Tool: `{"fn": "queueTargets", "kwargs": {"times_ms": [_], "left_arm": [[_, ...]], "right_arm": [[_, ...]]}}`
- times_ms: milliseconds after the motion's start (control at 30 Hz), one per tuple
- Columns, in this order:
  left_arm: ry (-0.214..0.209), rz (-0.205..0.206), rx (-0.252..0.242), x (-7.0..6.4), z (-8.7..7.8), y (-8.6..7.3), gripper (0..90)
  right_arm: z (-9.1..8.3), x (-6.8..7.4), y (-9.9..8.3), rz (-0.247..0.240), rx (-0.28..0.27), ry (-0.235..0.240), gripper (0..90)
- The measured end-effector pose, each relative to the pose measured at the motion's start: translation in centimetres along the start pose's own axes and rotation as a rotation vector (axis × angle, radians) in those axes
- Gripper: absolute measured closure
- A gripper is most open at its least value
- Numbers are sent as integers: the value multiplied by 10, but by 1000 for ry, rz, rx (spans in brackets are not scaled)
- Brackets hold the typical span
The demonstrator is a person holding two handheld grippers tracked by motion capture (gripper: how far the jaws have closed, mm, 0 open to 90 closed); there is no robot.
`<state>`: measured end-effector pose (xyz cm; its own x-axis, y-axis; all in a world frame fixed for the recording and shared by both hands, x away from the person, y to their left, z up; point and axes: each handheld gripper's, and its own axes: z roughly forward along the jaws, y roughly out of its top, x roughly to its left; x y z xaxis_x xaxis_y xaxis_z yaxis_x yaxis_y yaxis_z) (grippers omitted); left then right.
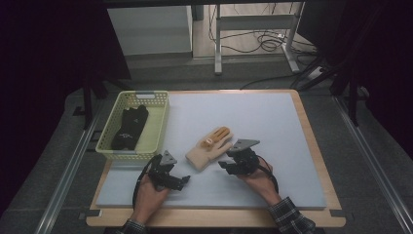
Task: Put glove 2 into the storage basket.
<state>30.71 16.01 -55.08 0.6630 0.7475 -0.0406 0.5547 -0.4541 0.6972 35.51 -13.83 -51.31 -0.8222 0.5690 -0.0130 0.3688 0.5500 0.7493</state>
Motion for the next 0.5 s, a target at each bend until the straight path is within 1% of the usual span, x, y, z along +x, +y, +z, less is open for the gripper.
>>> {"fn": "queueTargets", "kwargs": {"times_ms": [200,300,333,500], "left_arm": [[0,0,0,0,0,0,15],[0,0,0,0,0,0,15],[0,0,0,0,0,0,15],[0,-1,0,0,0,0,15]], "right_arm": [[-15,-15,-7,33,-4,-33,333],[-22,-21,-11,41,-9,-54,301],[-25,-24,-13,54,-12,-59,288],[-37,-33,-23,81,-14,-82,248]]}}
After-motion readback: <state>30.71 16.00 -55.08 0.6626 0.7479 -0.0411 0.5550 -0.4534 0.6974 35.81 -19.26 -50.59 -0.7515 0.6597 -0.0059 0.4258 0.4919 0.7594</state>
